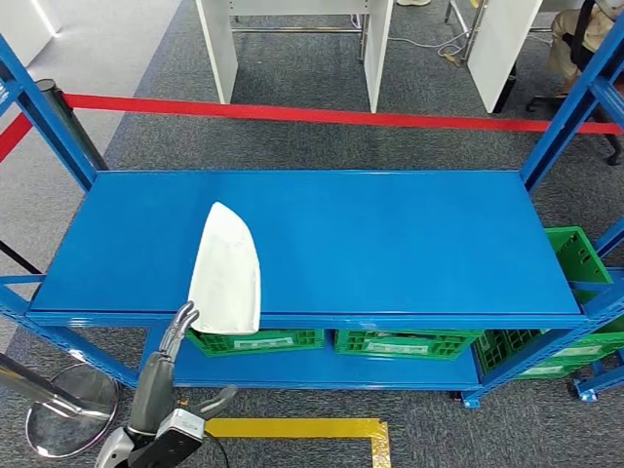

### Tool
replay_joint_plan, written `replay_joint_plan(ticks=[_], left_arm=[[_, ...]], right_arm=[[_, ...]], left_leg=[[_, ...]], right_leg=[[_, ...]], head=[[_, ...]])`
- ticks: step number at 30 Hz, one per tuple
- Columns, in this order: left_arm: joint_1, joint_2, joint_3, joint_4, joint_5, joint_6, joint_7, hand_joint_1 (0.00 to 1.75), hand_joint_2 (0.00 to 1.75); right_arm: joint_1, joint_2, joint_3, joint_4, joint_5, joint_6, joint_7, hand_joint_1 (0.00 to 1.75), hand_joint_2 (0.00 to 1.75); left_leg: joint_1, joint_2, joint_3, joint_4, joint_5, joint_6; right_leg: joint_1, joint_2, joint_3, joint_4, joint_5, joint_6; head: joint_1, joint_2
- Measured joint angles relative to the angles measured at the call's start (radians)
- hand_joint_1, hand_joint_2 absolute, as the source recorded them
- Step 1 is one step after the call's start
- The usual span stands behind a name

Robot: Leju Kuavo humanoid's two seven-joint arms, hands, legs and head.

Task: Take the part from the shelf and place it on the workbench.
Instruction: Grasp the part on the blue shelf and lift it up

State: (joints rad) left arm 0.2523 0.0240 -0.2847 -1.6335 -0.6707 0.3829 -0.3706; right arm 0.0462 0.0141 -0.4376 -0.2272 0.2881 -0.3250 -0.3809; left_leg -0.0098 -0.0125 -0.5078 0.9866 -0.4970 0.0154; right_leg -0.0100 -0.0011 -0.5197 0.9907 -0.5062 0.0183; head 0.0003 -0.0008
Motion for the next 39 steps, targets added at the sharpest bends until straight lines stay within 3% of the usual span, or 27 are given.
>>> replay_joint_plan(ticks=[7,17,27,34,37,38,39], left_arm=[[-0.091,0.005,-0.075,0.075,-0.055,0.017,0.067,0.00,1.75],[-0.201,-0.044,-0.114,0.183,-0.144,0.008,0.147,0.00,1.75],[-0.321,-0.089,-0.113,0.347,-0.261,0.030,0.237,0.00,1.75],[-0.363,-0.099,-0.102,0.420,-0.284,0.036,0.274,0.00,1.75],[-0.392,-0.103,-0.080,0.464,-0.307,0.058,0.303,0.12,1.75],[-0.401,-0.103,-0.073,0.476,-0.323,0.068,0.316,0.26,1.75],[-0.409,-0.103,-0.067,0.487,-0.342,0.076,0.330,0.63,1.75]], right_arm=[[-0.009,-0.001,0.000,0.003,0.042,0.000,0.015,0.00,1.75],[-0.014,-0.002,0.001,0.005,0.083,-0.001,0.036,0.00,1.75],[-0.024,-0.006,0.001,0.006,0.124,0.002,0.047,0.00,1.75],[-0.026,-0.007,0.001,0.007,0.137,0.005,0.054,0.00,1.75],[-0.027,-0.008,0.001,0.008,0.147,0.010,0.059,0.00,1.75],[-0.027,-0.008,0.001,0.008,0.150,0.011,0.060,0.00,1.75],[-0.027,-0.008,0.001,0.008,0.152,0.011,0.062,0.00,1.75]], left_leg=[[0.000,0.000,0.000,0.001,0.000,0.000],[0.000,0.000,0.000,0.001,0.000,0.000],[0.000,0.000,-0.001,0.002,0.001,0.000],[0.000,0.000,-0.002,0.002,0.001,0.000],[0.000,0.000,-0.002,0.002,0.001,0.000],[0.000,0.000,-0.002,0.002,0.001,0.000],[0.000,0.000,-0.002,0.002,0.001,0.000]], right_leg=[[0.000,0.000,0.000,0.000,0.000,0.000],[0.000,0.000,0.000,0.000,0.001,0.001],[0.000,0.000,0.000,0.000,0.001,0.000],[0.000,0.000,-0.001,0.000,0.001,0.000],[0.000,0.000,-0.001,0.000,0.001,0.000],[0.000,0.000,-0.001,0.000,0.001,0.000],[0.000,0.000,-0.001,0.000,0.001,0.000]], head=[[0.000,0.000],[0.000,0.000],[0.000,0.000],[0.000,0.000],[0.000,0.000],[0.000,0.000],[0.000,0.000]])
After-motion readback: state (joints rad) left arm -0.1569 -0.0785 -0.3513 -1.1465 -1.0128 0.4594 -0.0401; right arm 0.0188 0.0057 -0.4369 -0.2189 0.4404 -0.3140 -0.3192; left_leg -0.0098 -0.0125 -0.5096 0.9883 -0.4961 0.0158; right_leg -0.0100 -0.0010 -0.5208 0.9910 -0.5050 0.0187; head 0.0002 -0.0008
